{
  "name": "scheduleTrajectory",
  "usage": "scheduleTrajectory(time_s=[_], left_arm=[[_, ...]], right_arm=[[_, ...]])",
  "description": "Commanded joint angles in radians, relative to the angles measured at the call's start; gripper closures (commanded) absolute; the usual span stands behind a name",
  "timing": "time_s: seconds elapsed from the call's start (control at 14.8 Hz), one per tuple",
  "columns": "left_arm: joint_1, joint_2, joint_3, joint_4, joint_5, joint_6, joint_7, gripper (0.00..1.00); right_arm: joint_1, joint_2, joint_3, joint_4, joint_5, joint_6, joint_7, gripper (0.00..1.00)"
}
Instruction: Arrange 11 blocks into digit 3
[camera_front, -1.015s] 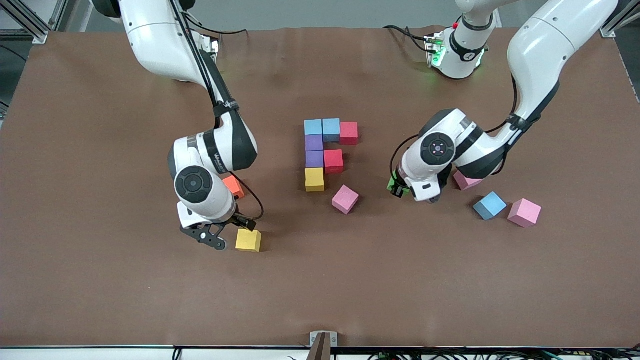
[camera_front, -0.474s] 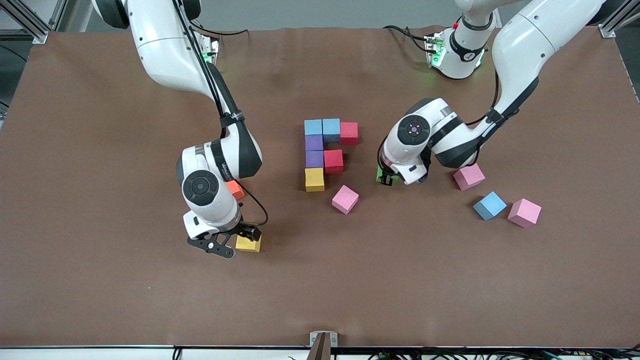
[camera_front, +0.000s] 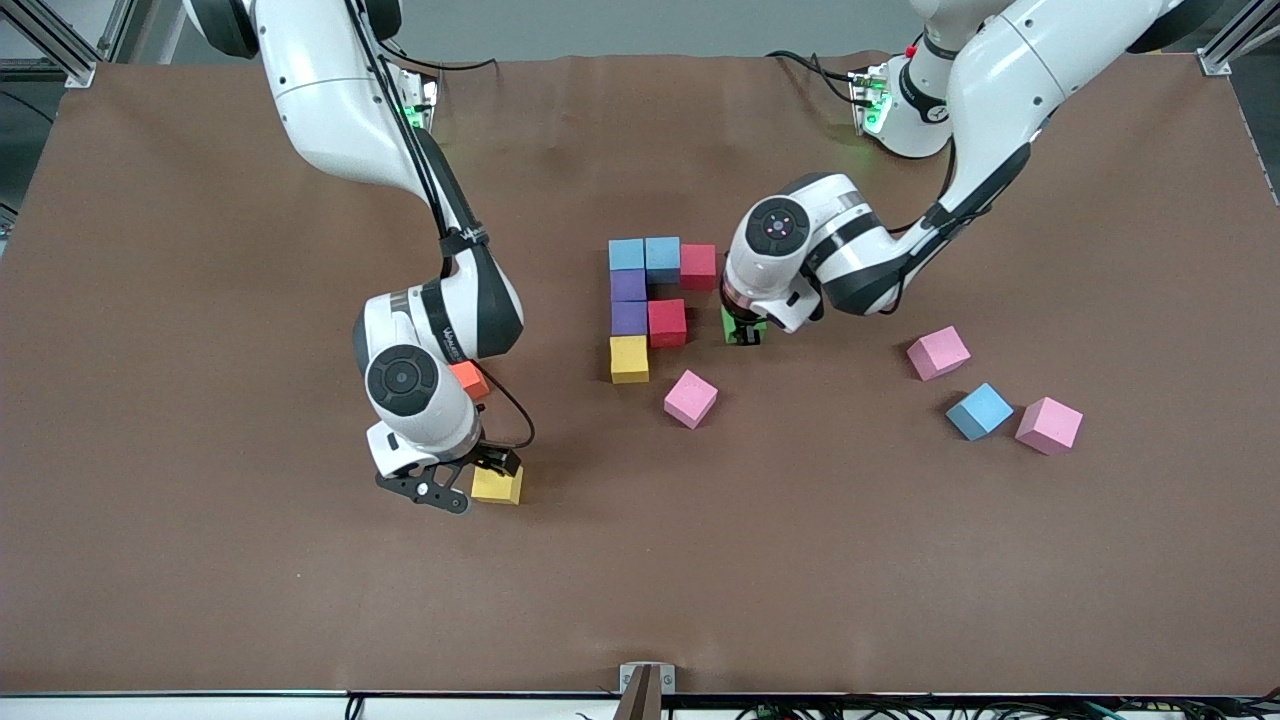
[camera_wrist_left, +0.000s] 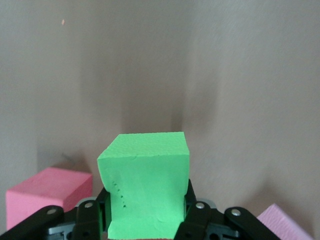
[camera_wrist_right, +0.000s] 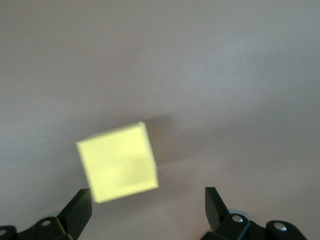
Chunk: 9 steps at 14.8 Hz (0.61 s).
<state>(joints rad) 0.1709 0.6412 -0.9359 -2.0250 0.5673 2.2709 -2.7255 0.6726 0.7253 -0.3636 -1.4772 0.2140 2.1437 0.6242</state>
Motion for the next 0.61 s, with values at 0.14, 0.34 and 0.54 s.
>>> scheduleTrajectory(time_s=[0.14, 0.34, 0.54], left_arm=[[-0.06, 0.005, 0.026, 0.015, 0.026, 0.028, -0.063, 0.63], [-0.145, 0.006, 0.109, 0.051, 0.026, 0.051, -0.074, 0.63], [-0.201, 0.02, 0.164, 0.077, 0.026, 0.079, -0.083, 0.63]], right_arm=[[-0.013, -0.273, 0.003, -0.397, 0.013, 0.024, 0.104, 0.0], [-0.015, -0.363, -0.003, -0.575, 0.013, 0.112, 0.225, 0.0], [0.004, -0.388, -0.006, -0.634, 0.008, 0.145, 0.447, 0.0]])
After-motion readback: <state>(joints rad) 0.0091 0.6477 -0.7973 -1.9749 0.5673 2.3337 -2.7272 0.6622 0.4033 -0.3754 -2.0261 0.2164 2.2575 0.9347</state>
